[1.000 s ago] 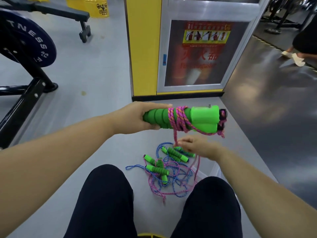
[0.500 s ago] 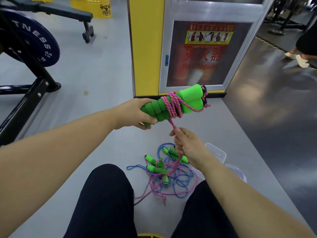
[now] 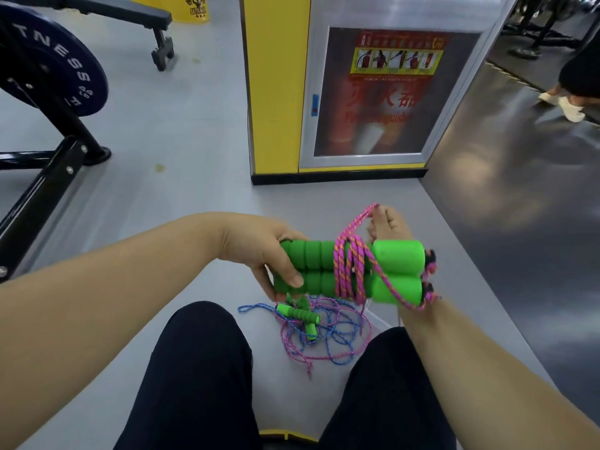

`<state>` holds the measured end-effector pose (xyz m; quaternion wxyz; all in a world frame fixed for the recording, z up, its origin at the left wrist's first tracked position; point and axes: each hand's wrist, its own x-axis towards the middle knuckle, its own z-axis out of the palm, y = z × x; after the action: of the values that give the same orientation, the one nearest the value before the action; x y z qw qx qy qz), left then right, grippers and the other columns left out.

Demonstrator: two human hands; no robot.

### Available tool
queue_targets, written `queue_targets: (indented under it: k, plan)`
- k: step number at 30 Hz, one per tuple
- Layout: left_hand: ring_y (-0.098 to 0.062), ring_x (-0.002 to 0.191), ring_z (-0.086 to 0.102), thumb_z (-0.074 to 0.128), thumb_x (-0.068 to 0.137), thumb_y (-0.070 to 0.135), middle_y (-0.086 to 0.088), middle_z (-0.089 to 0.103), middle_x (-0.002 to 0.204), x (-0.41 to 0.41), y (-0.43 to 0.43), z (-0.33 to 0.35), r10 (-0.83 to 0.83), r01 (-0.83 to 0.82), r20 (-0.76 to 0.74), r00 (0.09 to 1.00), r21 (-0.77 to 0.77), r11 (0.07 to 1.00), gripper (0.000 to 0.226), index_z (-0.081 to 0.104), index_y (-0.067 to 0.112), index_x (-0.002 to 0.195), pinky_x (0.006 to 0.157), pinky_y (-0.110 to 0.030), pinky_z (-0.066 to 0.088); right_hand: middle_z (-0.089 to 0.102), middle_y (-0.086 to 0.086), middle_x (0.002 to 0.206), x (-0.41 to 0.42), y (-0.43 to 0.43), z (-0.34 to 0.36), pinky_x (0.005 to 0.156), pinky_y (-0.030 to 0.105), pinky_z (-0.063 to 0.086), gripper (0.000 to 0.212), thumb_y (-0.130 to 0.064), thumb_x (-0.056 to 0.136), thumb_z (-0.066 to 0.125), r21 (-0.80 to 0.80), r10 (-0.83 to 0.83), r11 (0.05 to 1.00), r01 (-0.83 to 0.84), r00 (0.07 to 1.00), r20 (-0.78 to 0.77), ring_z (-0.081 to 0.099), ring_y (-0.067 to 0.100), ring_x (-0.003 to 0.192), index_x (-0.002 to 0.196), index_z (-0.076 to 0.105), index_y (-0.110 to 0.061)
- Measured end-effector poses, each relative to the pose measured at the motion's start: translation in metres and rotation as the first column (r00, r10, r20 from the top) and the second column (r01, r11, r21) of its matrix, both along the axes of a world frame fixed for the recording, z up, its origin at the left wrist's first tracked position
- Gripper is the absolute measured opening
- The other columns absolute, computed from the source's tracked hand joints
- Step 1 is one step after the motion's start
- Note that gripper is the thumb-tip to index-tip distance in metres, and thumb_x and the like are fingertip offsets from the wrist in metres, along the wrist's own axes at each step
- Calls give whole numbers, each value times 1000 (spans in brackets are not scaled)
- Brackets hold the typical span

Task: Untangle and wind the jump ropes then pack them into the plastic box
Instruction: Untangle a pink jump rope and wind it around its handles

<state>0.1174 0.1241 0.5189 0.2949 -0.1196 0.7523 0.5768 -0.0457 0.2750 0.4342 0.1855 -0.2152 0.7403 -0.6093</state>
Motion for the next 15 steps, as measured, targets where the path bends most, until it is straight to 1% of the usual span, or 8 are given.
queue_targets:
  k: [1,2,4,6,8,10,12,15]
  plan:
    - [-28,79,67,62,84,-5,-9,72,85,-1,3,0,-54,55,39,998,-8,998,24,61,11,102,79,-43,58,31,-5,56,-1,-4,8,41,17,24,29,-22,101,36,-66,-30,997,31,999,14,29,-1,36,74,49,-21]
    - [-30,81,66,63,84,-4,-11,71,86,-1,6,1,-101,102,73,992,-7,995,23,62,10,102,80,-44,57,31,-5,56,2,-8,22,40,17,24,29,-23,101,35,-114,-18,993,20,1000,19,27,-1,38,74,47,-21]
    - [-29,77,66,62,85,-3,-12,69,86,-2,9,2,-150,154,129,980,-22,988,21,62,11,101,76,-41,58,34,-10,53,3,-10,34,41,16,24,27,-23,101,34,-183,45,982,-48,999,-23,27,0,41,78,48,-19]
    - [-27,73,66,61,86,-2,-14,68,86,-3,9,1,-171,186,182,968,-69,980,20,62,11,101,74,-38,59,35,-13,50,0,-7,41,44,17,26,26,-23,101,36,-173,117,976,-134,987,-106,28,1,44,79,49,-21]
    - [-27,74,66,63,85,0,-16,67,88,-2,6,0,-179,215,228,957,-142,966,20,61,10,102,77,-39,58,34,-11,56,-4,-3,52,47,21,26,27,-23,100,38,-89,221,966,-244,951,-217,29,3,47,77,50,-25]
    - [-27,75,66,65,83,0,-15,68,88,-1,3,-2,-163,218,252,954,-207,954,22,62,11,102,76,-39,59,33,-5,59,-10,-1,68,48,22,25,26,-21,100,39,-1,319,943,-333,904,-284,29,4,48,79,54,-26]
    - [-25,72,67,66,83,0,-14,68,86,-2,1,-4,-139,208,255,957,-267,941,22,63,14,99,72,-35,59,34,-4,59,-15,1,76,48,19,26,25,-20,99,41,80,372,926,-368,861,-347,29,3,48,81,56,-28]
    - [-24,72,67,68,82,1,-11,69,88,-5,2,-5,-128,194,215,968,-321,927,25,62,17,99,73,-34,59,38,-5,59,-27,2,79,50,10,29,22,-19,98,45,198,391,920,-337,819,-420,35,-1,46,82,57,-27]
